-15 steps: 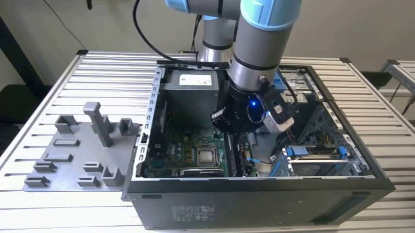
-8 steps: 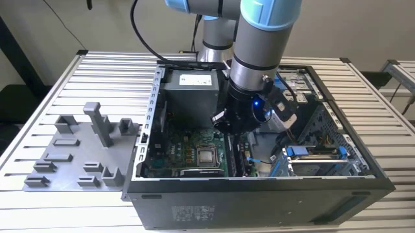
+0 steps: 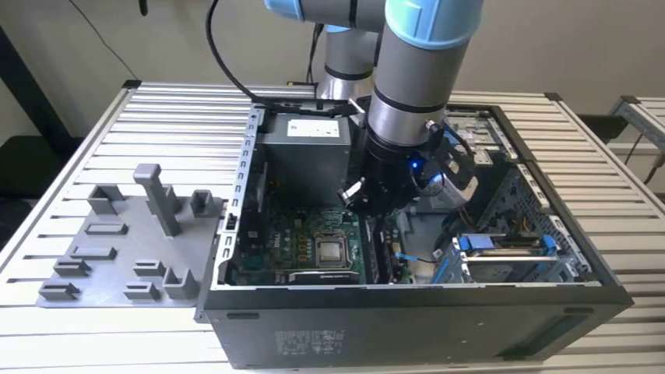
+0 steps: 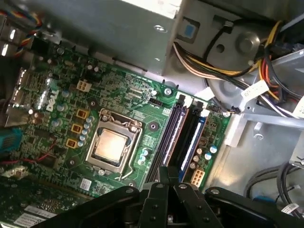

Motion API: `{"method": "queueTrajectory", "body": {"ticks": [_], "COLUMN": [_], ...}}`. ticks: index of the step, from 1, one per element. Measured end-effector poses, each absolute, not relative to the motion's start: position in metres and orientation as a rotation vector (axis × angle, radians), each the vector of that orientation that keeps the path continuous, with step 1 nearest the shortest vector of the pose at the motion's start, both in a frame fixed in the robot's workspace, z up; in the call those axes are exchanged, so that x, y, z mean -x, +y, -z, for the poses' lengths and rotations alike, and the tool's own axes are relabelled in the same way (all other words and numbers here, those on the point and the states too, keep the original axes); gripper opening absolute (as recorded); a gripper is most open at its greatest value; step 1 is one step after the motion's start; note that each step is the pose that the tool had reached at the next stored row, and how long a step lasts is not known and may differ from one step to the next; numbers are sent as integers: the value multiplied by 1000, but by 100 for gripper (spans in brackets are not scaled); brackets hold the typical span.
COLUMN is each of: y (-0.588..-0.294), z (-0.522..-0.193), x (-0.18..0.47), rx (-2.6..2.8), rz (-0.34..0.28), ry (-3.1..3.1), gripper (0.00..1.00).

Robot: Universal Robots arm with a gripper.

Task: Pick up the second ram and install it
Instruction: 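Press down the second ram until it locks into place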

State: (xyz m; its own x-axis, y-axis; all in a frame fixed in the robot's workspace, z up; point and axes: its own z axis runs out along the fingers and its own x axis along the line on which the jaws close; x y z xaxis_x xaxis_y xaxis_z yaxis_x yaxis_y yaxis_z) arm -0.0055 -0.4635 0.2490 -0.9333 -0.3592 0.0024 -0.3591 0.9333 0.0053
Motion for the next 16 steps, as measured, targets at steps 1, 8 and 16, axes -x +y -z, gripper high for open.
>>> {"method": "queueTrajectory", "body": {"ticks": [1, 8, 16], "y": [-464, -464, -464], "z": [-249, -249, -249], "x": [6, 6, 6], "rx": [-595, -764, -968], "rz": [8, 7, 7], "ry": [-3081, -3043, -2984], "gripper": [11, 11, 11]}}
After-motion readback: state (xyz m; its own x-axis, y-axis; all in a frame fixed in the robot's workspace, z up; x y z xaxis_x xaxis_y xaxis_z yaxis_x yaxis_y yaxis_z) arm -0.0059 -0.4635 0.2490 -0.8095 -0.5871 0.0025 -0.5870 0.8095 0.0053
